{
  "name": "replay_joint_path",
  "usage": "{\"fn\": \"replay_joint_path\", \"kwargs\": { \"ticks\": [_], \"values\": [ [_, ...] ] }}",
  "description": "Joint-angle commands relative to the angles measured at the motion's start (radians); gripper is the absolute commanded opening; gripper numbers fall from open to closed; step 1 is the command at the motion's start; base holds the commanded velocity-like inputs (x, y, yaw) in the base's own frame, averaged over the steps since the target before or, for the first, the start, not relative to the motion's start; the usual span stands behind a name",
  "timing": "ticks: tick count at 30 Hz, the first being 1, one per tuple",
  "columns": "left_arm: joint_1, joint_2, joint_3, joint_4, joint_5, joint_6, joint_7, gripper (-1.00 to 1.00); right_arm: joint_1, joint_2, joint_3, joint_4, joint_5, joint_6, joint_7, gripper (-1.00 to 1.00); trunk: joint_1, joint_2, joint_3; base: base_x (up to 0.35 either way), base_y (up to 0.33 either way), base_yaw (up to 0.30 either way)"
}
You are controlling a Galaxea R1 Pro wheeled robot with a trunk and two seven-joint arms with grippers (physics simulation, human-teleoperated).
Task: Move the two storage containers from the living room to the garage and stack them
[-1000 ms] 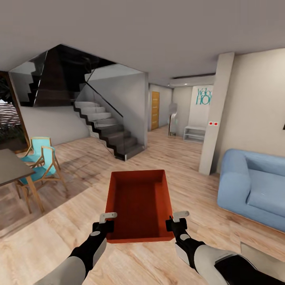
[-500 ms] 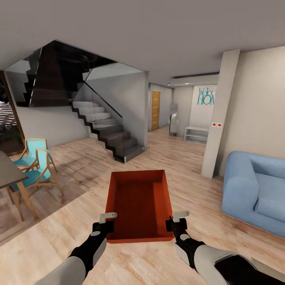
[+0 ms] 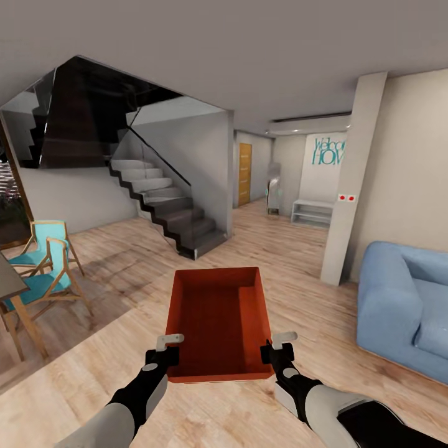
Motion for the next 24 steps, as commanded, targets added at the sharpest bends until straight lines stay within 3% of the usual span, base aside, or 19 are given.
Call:
{"fn": "replay_joint_path", "kwargs": {
  "ticks": [1,12,24],
  "values": [
    [0.001,0.060,0.006,0.003,-0.005,-0.002,0.029,-1.00,-0.002,0.001,-0.054,-0.041,-0.016,-0.009,-0.005,-1.00,0.001,-0.001,0.000,0.324,0.000,0.000],
    [0.001,0.062,0.007,0.003,-0.005,-0.002,0.029,-1.00,-0.002,0.001,-0.054,-0.041,-0.015,-0.009,-0.006,-1.00,0.001,-0.001,0.000,0.324,0.000,-0.013],
    [0.001,0.062,0.007,0.003,-0.005,-0.002,0.029,-1.00,-0.002,0.001,-0.054,-0.041,-0.016,-0.009,-0.006,-1.00,0.001,-0.001,0.000,0.324,0.000,-0.225]
  ]
}}
